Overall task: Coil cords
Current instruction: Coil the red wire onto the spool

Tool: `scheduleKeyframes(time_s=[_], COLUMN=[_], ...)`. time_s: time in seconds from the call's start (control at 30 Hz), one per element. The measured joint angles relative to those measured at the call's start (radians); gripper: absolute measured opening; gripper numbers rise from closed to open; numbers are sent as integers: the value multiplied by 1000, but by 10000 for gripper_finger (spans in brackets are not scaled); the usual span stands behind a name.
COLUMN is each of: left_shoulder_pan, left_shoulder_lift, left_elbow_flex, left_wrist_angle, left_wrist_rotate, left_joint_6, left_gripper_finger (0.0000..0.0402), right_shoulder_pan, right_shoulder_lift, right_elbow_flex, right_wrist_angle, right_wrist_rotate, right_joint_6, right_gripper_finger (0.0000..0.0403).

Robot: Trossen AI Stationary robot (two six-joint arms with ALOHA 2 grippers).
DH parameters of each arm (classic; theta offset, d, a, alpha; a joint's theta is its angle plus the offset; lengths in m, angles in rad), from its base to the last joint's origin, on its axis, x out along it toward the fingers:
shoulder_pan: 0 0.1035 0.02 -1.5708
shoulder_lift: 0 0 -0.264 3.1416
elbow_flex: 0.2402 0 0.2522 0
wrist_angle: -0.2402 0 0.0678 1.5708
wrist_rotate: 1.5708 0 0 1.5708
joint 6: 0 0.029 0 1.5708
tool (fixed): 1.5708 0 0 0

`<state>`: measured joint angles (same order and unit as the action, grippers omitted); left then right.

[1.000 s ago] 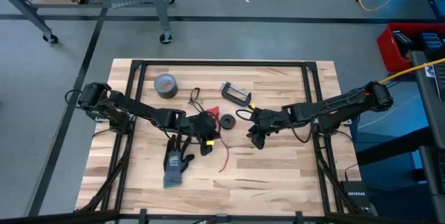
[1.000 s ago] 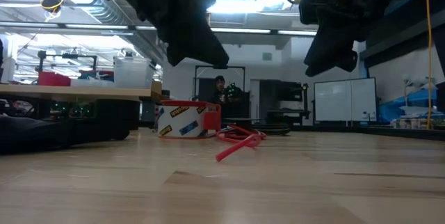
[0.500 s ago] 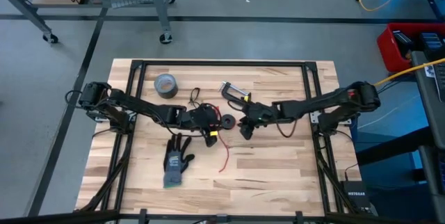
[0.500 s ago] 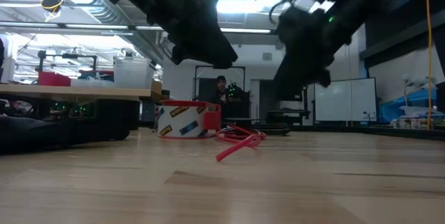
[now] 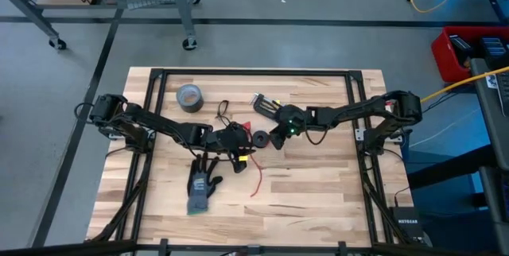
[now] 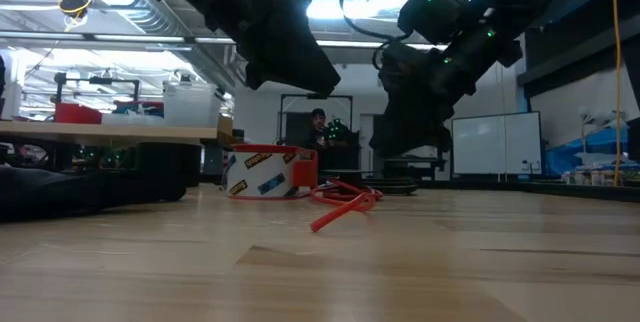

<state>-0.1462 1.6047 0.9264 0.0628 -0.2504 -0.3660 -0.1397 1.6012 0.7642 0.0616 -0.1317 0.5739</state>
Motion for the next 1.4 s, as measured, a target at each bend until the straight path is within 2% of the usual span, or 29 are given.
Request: scheduleKeyframes(time_s=[0.33,0.67,1.0,1.4], left_shoulder_pan=[-4,-4,-4,-4], left_shoulder_lift=[0,0,0,0], left_elbow_flex=[0,0,0,0], left_wrist_angle=[1,0,1,0], left_wrist_rotate=[0,0,0,0], left_joint_6=[-1,-1,-1,-1], left_gripper_finger=[88,88,88,88], right_shoulder_pan=[-59,-57,-57,-57], right_shoulder_lift=[6,42,145,150], right_elbow_flex=[0,0,0,1], right_wrist_angle=[-15,-50,134,224], right_wrist_rotate=[-65,-63,-155,-148], right_joint_6=[2,27,84,109], right_gripper_finger=[133,133,133,133])
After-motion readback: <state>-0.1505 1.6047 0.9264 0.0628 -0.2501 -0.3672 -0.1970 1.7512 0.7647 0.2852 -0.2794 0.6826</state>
